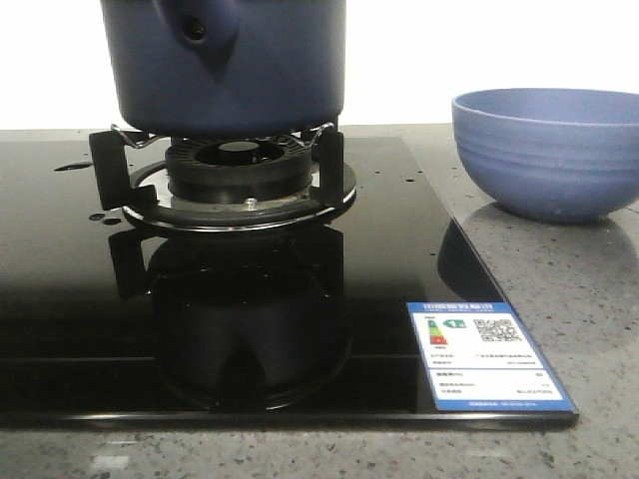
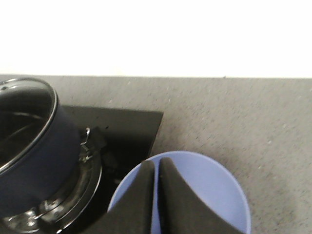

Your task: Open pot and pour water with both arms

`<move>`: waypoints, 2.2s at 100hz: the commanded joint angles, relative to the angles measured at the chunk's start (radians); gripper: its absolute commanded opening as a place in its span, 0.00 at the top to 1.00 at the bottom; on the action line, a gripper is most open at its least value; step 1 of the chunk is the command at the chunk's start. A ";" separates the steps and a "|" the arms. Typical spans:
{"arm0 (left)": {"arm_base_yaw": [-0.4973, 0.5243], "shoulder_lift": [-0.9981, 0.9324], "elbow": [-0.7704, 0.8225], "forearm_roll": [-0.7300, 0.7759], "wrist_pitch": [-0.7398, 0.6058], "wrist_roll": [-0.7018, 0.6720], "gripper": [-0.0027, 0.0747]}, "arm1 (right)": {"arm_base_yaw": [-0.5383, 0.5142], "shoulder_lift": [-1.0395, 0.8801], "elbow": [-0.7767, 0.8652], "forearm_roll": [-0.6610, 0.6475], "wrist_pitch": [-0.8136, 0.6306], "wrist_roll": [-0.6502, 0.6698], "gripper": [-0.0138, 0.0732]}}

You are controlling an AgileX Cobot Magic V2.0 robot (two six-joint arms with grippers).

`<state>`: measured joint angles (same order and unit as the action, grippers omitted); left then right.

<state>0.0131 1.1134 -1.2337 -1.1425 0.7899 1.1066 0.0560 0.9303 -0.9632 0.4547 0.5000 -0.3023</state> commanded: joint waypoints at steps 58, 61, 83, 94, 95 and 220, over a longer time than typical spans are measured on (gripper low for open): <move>0.009 -0.841 0.870 -0.033 -0.545 -0.030 0.99 | 0.000 -0.562 0.651 0.033 -0.461 -0.106 0.91; 0.009 -0.867 0.894 -0.041 -0.545 -0.030 0.99 | 0.000 -0.572 0.663 0.033 -0.461 -0.106 0.91; 0.009 -0.972 0.969 -0.089 -0.523 -0.032 0.99 | 0.000 -0.584 0.683 0.039 -0.460 -0.106 0.91; 0.009 -0.972 0.969 -0.090 -0.516 -0.032 0.99 | 0.000 -0.584 0.683 0.039 -0.460 -0.106 0.91; 0.009 -0.972 0.969 -0.090 -0.516 -0.032 0.99 | 0.000 -0.584 0.683 0.039 -0.460 -0.106 0.91; -0.039 -1.108 1.165 0.992 -0.746 -1.134 0.99 | 0.000 -0.584 0.683 0.039 -0.460 -0.106 0.91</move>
<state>-0.0055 0.0380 -0.0847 -0.1862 0.1331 0.0000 0.0560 0.3439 -0.2537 0.4913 0.1147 -0.4008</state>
